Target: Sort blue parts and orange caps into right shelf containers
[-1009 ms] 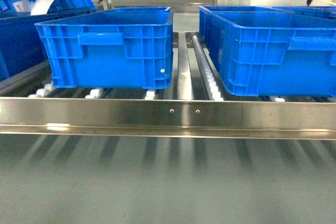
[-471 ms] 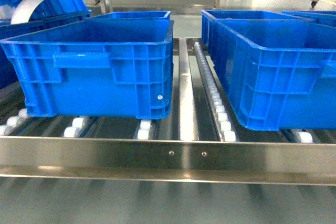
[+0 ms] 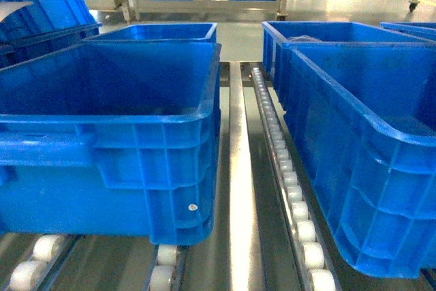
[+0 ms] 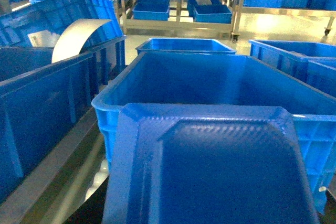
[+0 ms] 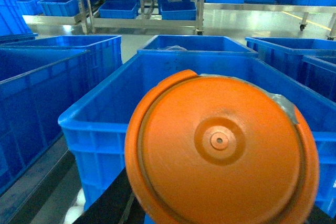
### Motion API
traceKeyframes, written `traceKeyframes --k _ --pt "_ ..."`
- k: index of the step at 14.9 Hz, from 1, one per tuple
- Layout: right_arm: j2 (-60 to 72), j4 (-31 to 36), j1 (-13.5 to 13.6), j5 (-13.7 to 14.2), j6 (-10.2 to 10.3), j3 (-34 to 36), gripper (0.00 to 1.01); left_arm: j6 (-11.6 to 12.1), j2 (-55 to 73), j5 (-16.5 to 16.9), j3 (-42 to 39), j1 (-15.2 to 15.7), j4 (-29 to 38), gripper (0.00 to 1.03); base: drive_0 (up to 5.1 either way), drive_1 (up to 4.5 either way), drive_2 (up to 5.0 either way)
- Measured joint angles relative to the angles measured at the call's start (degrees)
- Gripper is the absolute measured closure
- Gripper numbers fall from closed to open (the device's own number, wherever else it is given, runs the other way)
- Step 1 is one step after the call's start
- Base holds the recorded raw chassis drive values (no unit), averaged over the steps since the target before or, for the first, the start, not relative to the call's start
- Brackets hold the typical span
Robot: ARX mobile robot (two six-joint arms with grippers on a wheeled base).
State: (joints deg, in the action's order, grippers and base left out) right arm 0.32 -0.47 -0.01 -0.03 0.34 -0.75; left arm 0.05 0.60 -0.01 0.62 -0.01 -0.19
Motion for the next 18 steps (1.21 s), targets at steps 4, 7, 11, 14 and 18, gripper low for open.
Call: traceKeyframes --k 4,7,11,14,18 --pt "0.0 0.1 0.0 0.0 0.0 0.0 0.56 0.0 0.0 0.0 0.0 0.0 -0.2 0.61 0.0 0.00 0.0" --pt "0.0 0.1 0.0 0.0 0.0 0.0 0.56 0.0 0.0 0.0 0.0 0.0 -0.2 0.61 0.0 0.00 0.0" --pt "0.0 0.1 0.0 0.0 0.0 0.0 0.56 0.0 0.0 0.0 0.0 0.0 -0.2 0.61 0.0 0.00 0.0" --pt "0.0 0.1 0.0 0.0 0.0 0.0 0.56 0.0 0.0 0.0 0.0 0.0 -0.2 0.61 0.0 0.00 0.0" --pt "0.0 0.1 0.0 0.0 0.0 0.0 0.56 0.0 0.0 0.0 0.0 0.0 -0.2 0.61 0.0 0.00 0.0"
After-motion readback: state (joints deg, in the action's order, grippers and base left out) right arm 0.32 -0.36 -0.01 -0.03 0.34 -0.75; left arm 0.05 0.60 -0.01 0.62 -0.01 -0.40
